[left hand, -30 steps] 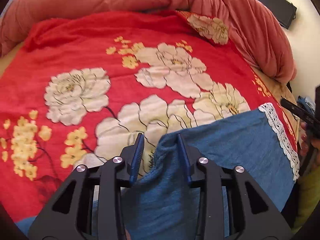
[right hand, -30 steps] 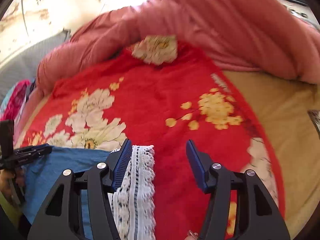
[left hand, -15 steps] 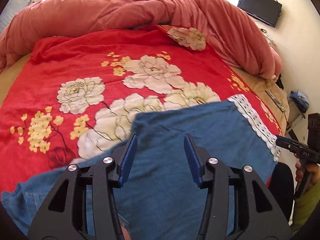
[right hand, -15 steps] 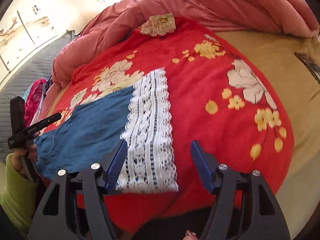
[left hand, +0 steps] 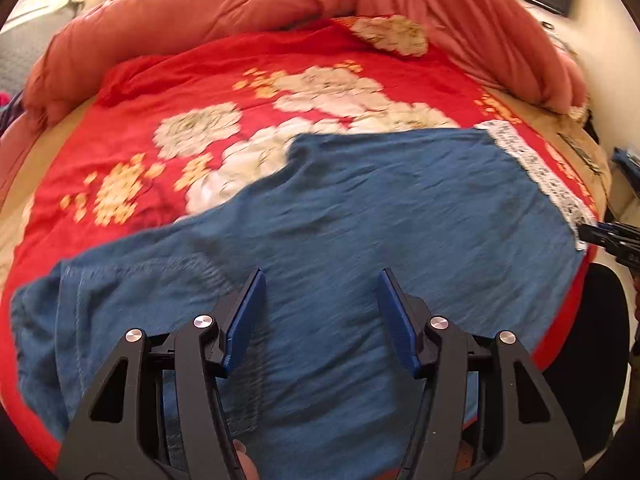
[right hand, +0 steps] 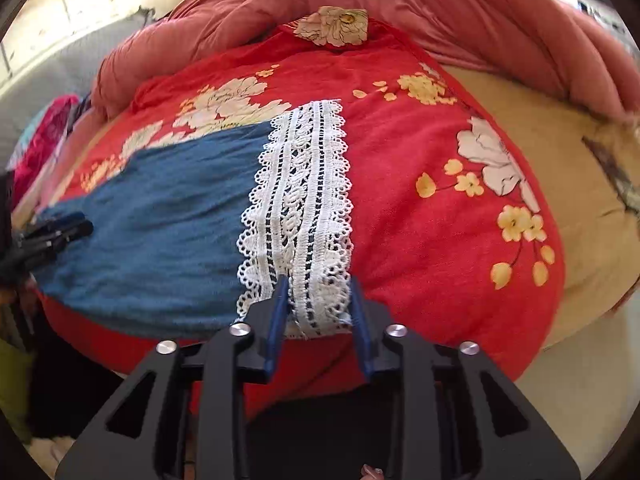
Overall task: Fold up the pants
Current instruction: 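Lay the lace hem flat with the right gripper and open both grippers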
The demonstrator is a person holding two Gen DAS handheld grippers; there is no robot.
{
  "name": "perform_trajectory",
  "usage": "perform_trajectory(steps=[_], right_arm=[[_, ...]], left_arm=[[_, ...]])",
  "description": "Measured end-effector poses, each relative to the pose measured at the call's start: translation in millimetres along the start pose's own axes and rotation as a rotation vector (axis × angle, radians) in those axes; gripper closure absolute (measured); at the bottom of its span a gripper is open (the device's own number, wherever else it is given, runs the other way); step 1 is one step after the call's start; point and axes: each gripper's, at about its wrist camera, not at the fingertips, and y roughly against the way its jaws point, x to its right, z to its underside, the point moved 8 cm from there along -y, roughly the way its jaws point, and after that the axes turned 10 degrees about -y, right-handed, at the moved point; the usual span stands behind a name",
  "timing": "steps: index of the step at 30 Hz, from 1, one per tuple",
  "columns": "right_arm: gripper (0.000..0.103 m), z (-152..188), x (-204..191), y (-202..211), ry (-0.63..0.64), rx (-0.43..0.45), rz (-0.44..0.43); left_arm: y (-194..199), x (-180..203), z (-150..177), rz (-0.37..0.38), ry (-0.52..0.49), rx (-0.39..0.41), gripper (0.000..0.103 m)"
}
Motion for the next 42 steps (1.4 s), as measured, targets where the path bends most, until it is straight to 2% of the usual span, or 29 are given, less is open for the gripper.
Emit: perform_trajectory(steps=[4,8,14,19,23,25,27,30,35,42], right_arm=[[0.08,8.6,5.7,1.1,-0.009,-0.015,-0.012],[0.078,15.1,9.6,-6.4,-0.032,-0.033,-0.01],[0.063,12.5,13.7,-1.6,-0.067,-0.034,-0.008],[0.058,6.6,3.4,22.2,-0.064,0.044,-0.019],[0.046,-3.8,-15.7,40.5,-0.029,0.119,-0.029],[0.046,-7.0,-31.3,45.0,0.0,0.15,-0.031],[0.046,-5.8,-49.2,42.4,0.03,0.147,-0.057],[0.046,-2.2,-74.6,30.5,0.07,0.122,-0.086],[0.046,11.9,-104.6,3.6,0.116,0.047,-0.102],[0.042,38.8,-112.5,-26.6,0.141,-0.047,-0.076]], left_arm=[[2.7,-25.6,20.3,-0.074,0.057,-0.043,0.05],[2.9,-36.3,31.7,-0.06,0.1,-0.056,0.05],[-0.3,-34.2,33.7,-0.074,0.081,-0.059,0.048],[0.4,-33.7,31.9,-0.069,0.086,-0.053,0.048],[10.1,-27.1,25.6,-0.078,0.06,-0.025,0.042],[16.5,-18.2,20.7,-0.065,0.034,0.0,0.041],[25.1,-4.8,14.9,-0.055,-0.007,0.036,0.04],[27.1,11.4,13.5,-0.019,-0.044,0.046,0.038],[20.0,26.5,17.0,0.008,-0.091,0.028,0.038],[6.2,30.2,26.2,0.002,-0.131,-0.021,0.031]])
